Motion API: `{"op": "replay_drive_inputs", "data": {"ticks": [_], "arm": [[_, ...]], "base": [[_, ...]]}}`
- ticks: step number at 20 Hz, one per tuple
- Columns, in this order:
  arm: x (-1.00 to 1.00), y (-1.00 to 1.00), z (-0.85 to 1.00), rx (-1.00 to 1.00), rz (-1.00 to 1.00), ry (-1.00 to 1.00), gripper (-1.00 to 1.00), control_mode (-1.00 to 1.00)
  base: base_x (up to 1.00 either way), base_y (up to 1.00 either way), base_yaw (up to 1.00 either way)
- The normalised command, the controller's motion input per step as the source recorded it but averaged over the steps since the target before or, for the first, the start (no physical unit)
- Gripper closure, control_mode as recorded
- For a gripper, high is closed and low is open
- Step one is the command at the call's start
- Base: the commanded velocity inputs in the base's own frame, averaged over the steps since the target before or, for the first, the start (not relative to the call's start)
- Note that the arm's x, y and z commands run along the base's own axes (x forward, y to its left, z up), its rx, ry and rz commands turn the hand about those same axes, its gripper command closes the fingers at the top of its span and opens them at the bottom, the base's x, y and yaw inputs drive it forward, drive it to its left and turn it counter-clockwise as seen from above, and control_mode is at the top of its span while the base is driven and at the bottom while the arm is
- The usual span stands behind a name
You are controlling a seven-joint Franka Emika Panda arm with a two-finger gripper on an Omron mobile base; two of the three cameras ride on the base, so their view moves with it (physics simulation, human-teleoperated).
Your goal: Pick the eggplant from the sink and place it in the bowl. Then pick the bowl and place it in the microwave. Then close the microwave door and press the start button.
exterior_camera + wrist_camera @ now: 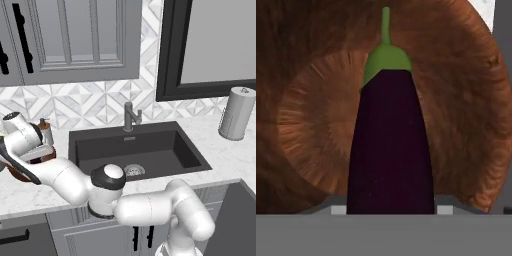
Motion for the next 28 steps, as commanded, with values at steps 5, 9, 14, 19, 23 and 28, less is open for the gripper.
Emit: {"op": "replay_drive_inputs", "data": {"ticks": [5, 9, 14, 19, 23, 28], "arm": [[0.00, 0.01, -0.53, 0.00, 0.00, 0.05, -1.00, -1.00], [-0.03, 0.00, -0.21, 0.00, 0.00, 0.01, -1.00, -1.00], [-0.39, -0.14, 0.01, 0.00, -0.08, -0.04, -1.00, -1.00], [-0.53, -0.53, 0.21, 0.02, -0.15, -0.04, -1.00, -1.00], [-0.11, -0.79, 0.33, 0.03, -0.29, -0.03, -1.00, -1.00], [-0.28, -0.72, 0.30, 0.02, -0.21, -0.04, -1.00, -1.00]], "base": [[0.00, 0.00, 0.00], [0.00, 0.00, 0.00], [0.00, 0.00, 0.00], [0.00, 0.00, 0.00], [0.00, 0.00, 0.00], [0.00, 0.00, 0.00]]}}
